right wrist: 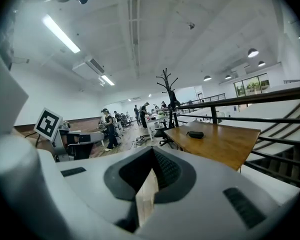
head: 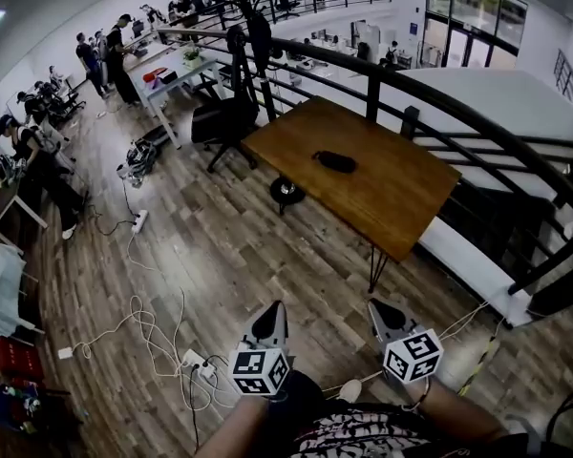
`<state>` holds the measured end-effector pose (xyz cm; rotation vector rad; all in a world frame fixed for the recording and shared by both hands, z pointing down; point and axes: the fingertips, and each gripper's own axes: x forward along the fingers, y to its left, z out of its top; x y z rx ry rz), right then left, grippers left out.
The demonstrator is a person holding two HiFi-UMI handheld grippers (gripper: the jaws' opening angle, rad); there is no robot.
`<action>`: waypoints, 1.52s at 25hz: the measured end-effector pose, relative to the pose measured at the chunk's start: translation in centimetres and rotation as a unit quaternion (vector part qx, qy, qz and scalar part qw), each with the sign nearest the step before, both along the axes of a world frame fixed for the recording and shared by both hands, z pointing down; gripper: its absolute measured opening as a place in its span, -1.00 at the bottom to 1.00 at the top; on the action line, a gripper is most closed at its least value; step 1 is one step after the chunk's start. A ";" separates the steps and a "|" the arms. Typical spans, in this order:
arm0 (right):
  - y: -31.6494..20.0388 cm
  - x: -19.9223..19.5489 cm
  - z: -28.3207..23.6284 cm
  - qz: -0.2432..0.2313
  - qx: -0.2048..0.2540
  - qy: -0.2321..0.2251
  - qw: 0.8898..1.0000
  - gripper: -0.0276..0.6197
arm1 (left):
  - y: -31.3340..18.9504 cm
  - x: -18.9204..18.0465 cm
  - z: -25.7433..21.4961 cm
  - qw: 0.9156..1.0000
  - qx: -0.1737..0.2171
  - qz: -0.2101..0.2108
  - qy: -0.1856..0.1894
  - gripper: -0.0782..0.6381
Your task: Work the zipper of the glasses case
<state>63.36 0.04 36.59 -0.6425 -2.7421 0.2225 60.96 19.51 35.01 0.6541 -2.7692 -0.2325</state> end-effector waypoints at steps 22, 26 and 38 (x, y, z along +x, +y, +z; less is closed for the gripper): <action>11.2 -30.5 0.9 0.107 0.023 0.004 0.994 -0.92 | 12.4 -31.8 0.4 0.997 0.005 0.073 -0.018 -0.77; 10.8 -34.1 1.2 0.129 0.029 0.009 0.991 -0.92 | 12.5 -36.6 1.6 0.996 0.012 0.088 -0.005 -0.77; 3.5 -48.2 5.2 0.183 0.014 0.054 0.981 -0.92 | 4.0 -53.8 3.8 0.988 -0.023 0.153 0.022 -0.77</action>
